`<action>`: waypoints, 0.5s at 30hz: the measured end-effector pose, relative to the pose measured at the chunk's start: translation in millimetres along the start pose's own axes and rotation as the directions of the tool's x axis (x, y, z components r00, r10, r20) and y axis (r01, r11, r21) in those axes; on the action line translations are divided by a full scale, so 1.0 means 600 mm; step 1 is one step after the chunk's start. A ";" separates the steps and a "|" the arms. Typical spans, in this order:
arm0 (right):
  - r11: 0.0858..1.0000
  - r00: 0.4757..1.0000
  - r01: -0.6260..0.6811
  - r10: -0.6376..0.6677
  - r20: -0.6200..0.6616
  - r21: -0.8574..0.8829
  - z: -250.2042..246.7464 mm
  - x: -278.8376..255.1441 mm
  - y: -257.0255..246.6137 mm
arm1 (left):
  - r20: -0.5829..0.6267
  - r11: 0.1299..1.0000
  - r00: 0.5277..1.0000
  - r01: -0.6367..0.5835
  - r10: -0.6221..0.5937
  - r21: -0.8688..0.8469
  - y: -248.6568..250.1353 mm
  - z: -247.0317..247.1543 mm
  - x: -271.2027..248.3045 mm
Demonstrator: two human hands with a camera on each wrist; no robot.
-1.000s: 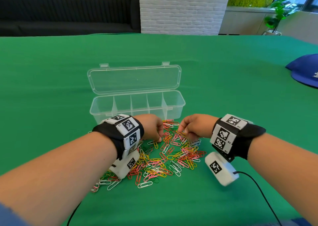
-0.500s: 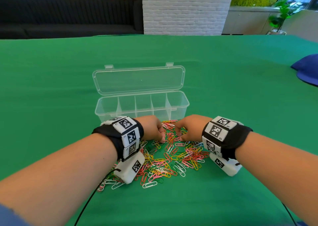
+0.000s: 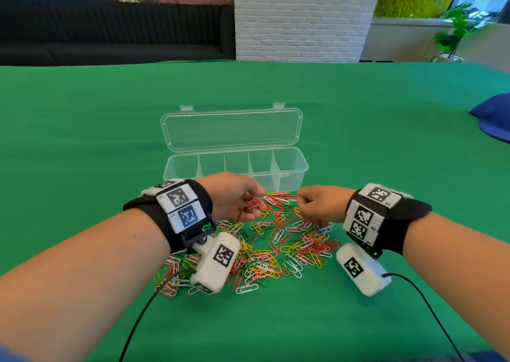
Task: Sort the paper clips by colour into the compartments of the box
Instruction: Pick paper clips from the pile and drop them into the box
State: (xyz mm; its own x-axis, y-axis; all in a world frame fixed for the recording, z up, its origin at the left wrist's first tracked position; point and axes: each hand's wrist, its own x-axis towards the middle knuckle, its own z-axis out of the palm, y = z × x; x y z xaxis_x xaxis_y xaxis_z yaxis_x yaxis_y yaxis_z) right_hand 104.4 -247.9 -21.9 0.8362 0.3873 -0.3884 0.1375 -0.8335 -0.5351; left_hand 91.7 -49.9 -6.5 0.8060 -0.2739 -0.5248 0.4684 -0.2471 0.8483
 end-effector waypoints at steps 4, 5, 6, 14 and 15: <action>0.979 1.000 -0.025 0.021 0.024 0.202 0.002 -0.003 -0.001 | 0.031 0.999 0.999 0.024 -0.023 -0.030 -0.003 0.002 -0.009; 0.965 0.998 -0.060 0.052 0.038 0.254 0.002 -0.003 -0.002 | 0.019 1.000 0.999 0.027 -0.027 0.004 -0.004 0.004 -0.009; 0.947 0.995 -0.099 0.084 0.060 0.304 0.001 -0.002 -0.002 | -0.010 0.998 1.000 0.029 -0.028 0.058 -0.004 0.006 -0.008; 0.973 0.983 -0.162 0.144 0.114 0.166 -0.004 -0.007 -0.008 | -0.049 0.429 0.980 -0.040 0.193 0.902 -0.003 0.020 -0.009; 0.986 0.988 -0.134 0.124 0.095 0.098 -0.003 -0.007 -0.009 | -0.043 0.377 0.977 -0.039 0.207 0.926 -0.004 0.024 -0.008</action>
State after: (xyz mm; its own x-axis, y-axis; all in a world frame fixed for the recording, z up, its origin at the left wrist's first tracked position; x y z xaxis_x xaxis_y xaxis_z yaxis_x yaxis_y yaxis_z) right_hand 100.8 -245.7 -16.1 0.7925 0.3162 -0.5215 -0.0284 -0.8350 -0.5495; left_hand 81.8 -61.3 -7.1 0.9002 -0.2787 -0.3346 -0.1899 -0.9427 0.2744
